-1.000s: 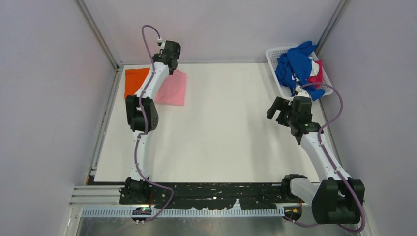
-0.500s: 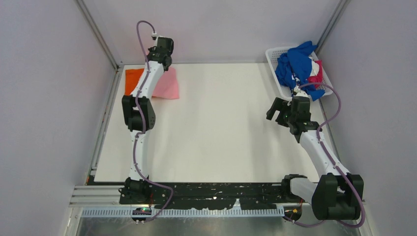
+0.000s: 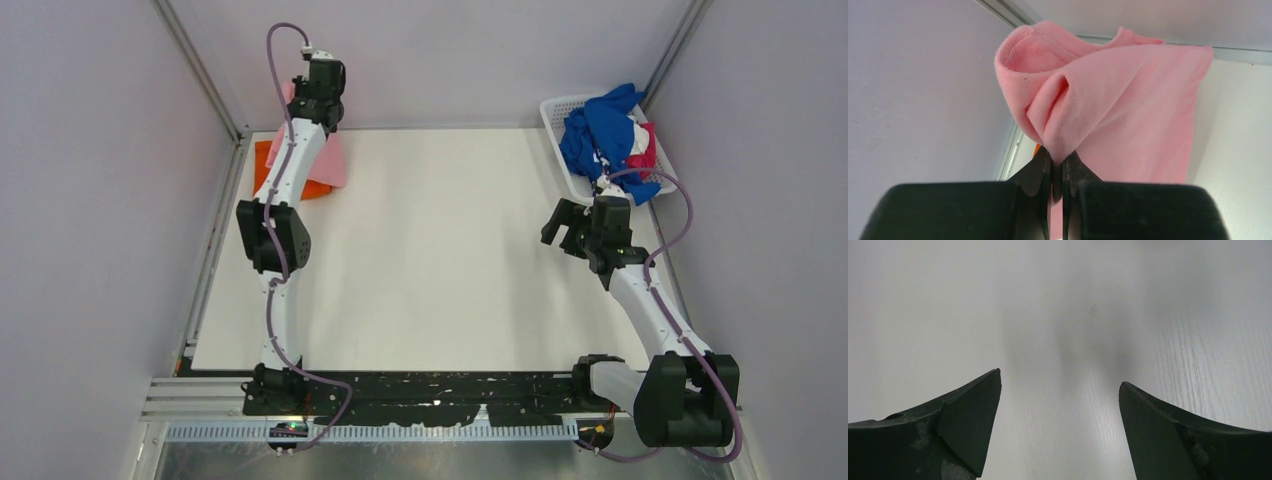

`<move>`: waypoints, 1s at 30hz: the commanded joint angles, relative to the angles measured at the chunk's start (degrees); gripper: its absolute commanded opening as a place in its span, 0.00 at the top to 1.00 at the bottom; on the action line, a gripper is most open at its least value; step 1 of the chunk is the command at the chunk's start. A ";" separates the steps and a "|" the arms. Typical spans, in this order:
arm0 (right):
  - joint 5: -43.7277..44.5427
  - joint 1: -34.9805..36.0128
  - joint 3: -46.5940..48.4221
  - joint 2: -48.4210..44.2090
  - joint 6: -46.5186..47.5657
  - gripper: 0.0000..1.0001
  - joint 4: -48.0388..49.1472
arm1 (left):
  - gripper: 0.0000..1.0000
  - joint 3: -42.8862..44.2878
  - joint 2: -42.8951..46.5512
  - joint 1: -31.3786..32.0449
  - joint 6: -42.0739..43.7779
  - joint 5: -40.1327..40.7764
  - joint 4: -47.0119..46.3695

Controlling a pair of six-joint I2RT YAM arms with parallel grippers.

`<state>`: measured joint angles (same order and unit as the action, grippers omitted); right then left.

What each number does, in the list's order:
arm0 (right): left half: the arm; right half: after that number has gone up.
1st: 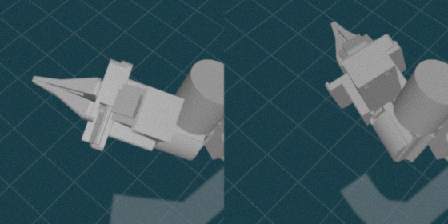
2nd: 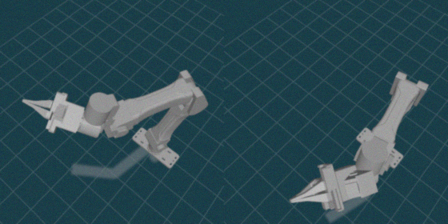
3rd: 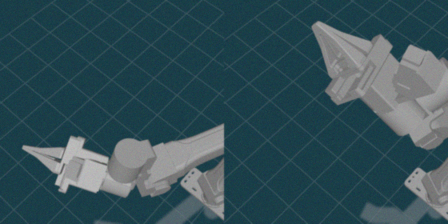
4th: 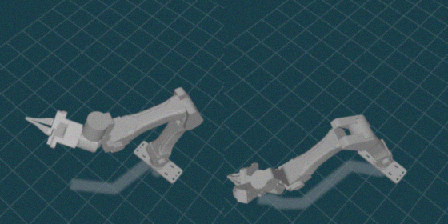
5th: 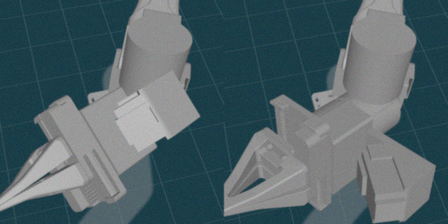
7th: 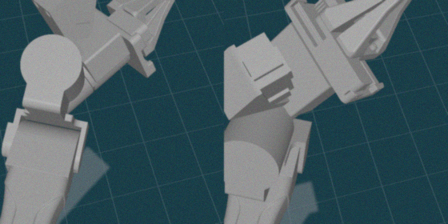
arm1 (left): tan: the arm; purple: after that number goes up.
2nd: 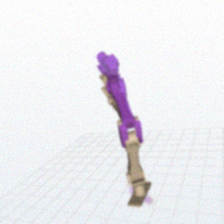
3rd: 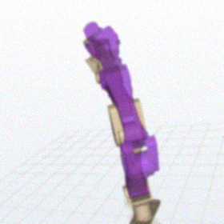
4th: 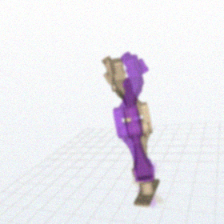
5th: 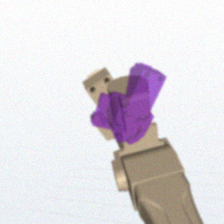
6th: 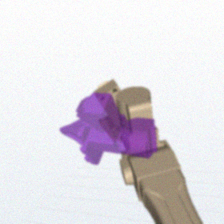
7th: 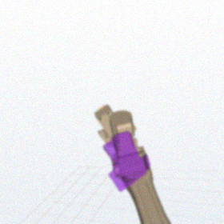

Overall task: Fold and stack the t-shirts
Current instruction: Put the neatly folded tshirt into the corner of the board with the left arm

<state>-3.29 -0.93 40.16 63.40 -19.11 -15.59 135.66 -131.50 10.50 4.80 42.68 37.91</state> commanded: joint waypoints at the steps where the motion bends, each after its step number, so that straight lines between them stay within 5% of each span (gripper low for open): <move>1: -0.80 -0.21 1.77 -0.53 0.77 0.05 0.81 | 1.00 2.69 5.38 -0.14 2.69 0.05 -4.51; 16: -2.16 -0.21 1.85 -0.38 0.39 0.05 0.65 | 1.00 0.38 8.75 -0.21 4.43 -3.03 -4.47; 30: 1.22 -0.21 3.57 2.93 0.94 0.05 -0.79 | 1.00 1.81 -0.78 -4.89 5.19 -11.10 -6.61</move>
<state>-4.08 -0.93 40.71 65.01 -19.11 -16.25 135.52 -128.92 8.43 9.52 35.75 35.44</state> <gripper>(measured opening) 0.952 0.055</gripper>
